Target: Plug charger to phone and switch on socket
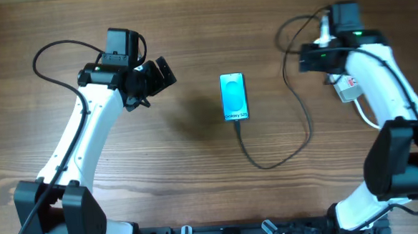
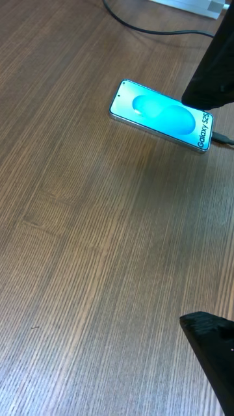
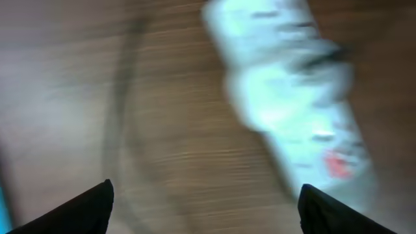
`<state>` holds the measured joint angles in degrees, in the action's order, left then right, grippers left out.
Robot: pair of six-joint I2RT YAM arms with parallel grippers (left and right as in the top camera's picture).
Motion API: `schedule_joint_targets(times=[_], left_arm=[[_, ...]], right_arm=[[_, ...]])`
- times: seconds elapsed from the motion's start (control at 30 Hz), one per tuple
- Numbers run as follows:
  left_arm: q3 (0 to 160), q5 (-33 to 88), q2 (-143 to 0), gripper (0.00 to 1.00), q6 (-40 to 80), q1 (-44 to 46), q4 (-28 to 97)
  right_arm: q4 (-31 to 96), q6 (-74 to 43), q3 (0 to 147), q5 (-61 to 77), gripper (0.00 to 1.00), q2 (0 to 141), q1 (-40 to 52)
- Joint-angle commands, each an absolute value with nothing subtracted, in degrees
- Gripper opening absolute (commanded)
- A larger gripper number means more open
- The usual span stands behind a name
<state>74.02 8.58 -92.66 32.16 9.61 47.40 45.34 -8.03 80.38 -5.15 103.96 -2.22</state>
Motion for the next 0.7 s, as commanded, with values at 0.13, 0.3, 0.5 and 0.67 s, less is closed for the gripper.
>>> schedule_joint_targets(times=[0.13,0.3,0.5,0.67], left_arm=[[73.43,7.79,-91.68,1.0,31.7,9.52,47.4],[73.43,7.79,-91.68,1.0,31.73,9.52,47.42],[73.43,7.81,-91.68,1.0,31.73,9.52,47.42],[73.43,7.81,-91.68,1.0,31.7,9.52,47.4]], right_arm=[[41.74,-13.67,80.77,-8.99,0.99,105.58,-17.98],[35.53,-13.3,80.12,-3.57,1.0,110.28,-20.34],[31.7,-13.37,80.12,-3.49,1.0,117.82,-20.34],[31.59,-8.97,80.12,4.91,1.0,119.37,-20.32]])
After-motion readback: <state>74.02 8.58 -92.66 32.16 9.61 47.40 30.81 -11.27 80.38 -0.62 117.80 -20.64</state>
